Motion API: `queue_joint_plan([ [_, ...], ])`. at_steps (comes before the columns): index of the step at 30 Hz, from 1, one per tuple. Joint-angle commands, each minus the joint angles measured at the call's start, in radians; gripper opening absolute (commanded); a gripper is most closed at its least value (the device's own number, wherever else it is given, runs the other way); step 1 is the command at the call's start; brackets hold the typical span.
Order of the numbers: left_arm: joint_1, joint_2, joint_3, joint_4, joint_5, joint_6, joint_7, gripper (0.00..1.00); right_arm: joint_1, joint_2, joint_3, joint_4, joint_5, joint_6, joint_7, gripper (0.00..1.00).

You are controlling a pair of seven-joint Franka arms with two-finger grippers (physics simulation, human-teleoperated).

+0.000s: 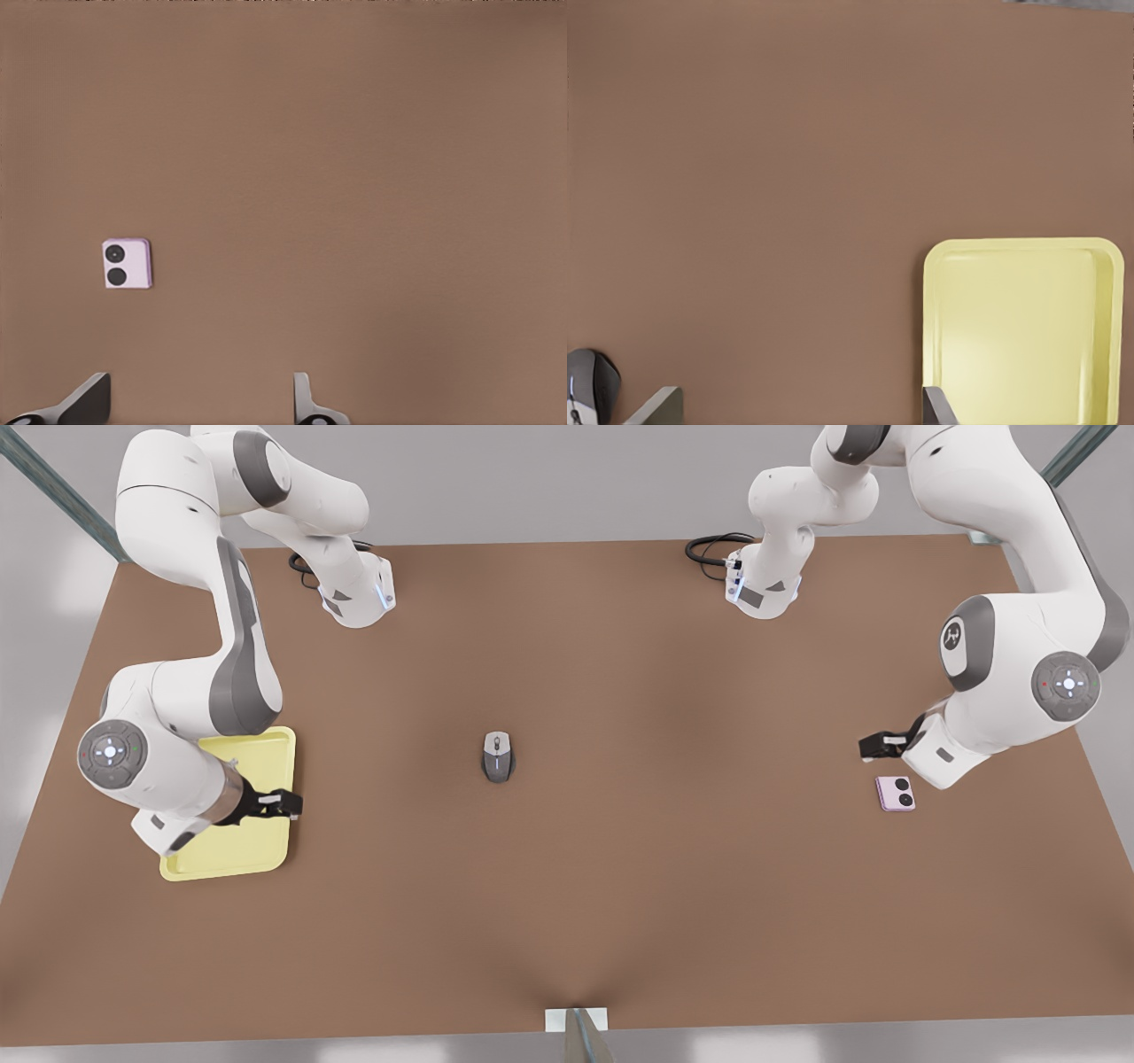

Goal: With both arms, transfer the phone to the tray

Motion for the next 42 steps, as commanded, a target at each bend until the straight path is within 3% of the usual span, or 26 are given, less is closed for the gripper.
queue_joint_plan([
  [1, 0.000, 0.002, 0.001, 0.001, 0.008, 0.030, -0.026, 1.00, 0.000, 0.002, 0.000, 0.000, -0.001, 0.064, 0.031, 1.00],
  [3, 0.020, 0.055, 0.008, -0.038, 0.010, 0.031, -0.064, 1.00, 0.000, 0.002, 0.000, 0.000, -0.001, 0.064, 0.031, 1.00],
  [4, 0.105, 0.126, 0.024, -0.049, -0.003, 0.082, -0.041, 1.00, 0.000, 0.002, 0.000, 0.000, -0.001, 0.066, 0.031, 1.00],
  [6, 0.224, 0.215, 0.024, -0.093, -0.012, 0.275, 0.192, 1.00, 0.000, 0.004, 0.000, 0.000, -0.001, 0.066, 0.031, 1.00],
  [9, 0.300, 0.216, 0.027, -0.311, -0.009, 0.596, 0.425, 1.00, 0.000, 0.004, 0.000, 0.000, -0.001, 0.066, 0.031, 1.00],
  [13, 0.333, 0.281, 0.033, -0.403, -0.001, 0.806, 0.493, 1.00, 0.000, 0.004, 0.000, 0.000, -0.001, 0.066, 0.033, 1.00],
  [35, 0.350, 0.379, 0.031, -0.470, -0.010, 0.875, 0.483, 1.00, 0.003, 0.010, 0.000, 0.002, -0.001, 0.064, 0.037, 1.00],
  [36, 0.350, 0.379, 0.031, -0.470, -0.012, 0.875, 0.456, 0.96, 0.006, 0.008, 0.002, 0.002, -0.001, 0.064, 0.042, 1.00],
  [37, 0.350, 0.379, 0.031, -0.470, -0.012, 0.875, 0.436, 0.77, 0.009, 0.008, 0.002, 0.002, -0.001, 0.064, 0.042, 1.00],
  [38, 0.350, 0.379, 0.031, -0.470, -0.010, 0.875, 0.433, 0.73, 0.009, 0.008, 0.002, 0.002, -0.002, 0.064, 0.040, 1.00],
  [42, 0.350, 0.370, 0.031, -0.467, -0.010, 0.874, 0.416, 0.73, 0.011, 0.008, 0.002, 0.000, -0.002, 0.064, 0.040, 1.00],
])
